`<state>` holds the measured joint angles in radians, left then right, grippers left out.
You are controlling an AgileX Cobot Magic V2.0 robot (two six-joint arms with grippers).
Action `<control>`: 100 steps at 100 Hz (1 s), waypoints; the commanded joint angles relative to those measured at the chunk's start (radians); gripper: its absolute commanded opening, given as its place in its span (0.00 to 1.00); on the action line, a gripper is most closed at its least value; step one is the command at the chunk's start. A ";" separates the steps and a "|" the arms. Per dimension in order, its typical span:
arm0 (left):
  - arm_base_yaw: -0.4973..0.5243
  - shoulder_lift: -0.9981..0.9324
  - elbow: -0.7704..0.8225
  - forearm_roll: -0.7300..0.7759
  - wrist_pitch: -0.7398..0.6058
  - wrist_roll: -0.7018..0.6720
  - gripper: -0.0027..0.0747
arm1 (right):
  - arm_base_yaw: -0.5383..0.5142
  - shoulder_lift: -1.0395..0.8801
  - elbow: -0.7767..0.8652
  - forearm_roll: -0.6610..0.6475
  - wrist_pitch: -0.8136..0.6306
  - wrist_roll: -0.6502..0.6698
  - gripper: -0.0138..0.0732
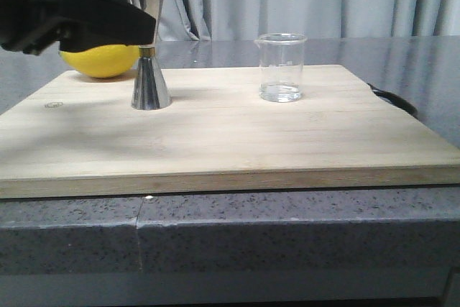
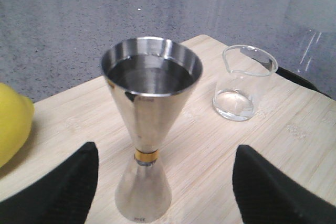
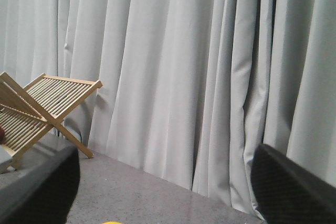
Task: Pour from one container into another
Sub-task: 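Open the left gripper and raise it away from the jigger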
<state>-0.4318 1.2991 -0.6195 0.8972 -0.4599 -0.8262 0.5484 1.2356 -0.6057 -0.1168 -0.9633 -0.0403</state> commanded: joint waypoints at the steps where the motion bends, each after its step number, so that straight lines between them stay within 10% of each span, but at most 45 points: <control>1: 0.004 -0.099 -0.018 0.023 0.014 -0.050 0.67 | -0.002 -0.029 -0.020 0.037 -0.041 -0.007 0.85; 53: 0.004 -0.618 -0.010 0.025 0.460 -0.050 0.65 | -0.091 -0.199 -0.020 0.419 0.147 -0.368 0.85; 100: 0.004 -0.902 -0.010 0.034 0.506 -0.050 0.17 | -0.091 -0.651 -0.020 0.419 0.559 -0.550 0.84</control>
<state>-0.4318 0.4192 -0.5997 0.9320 0.0634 -0.8663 0.4621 0.6573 -0.6001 0.3115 -0.3714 -0.5239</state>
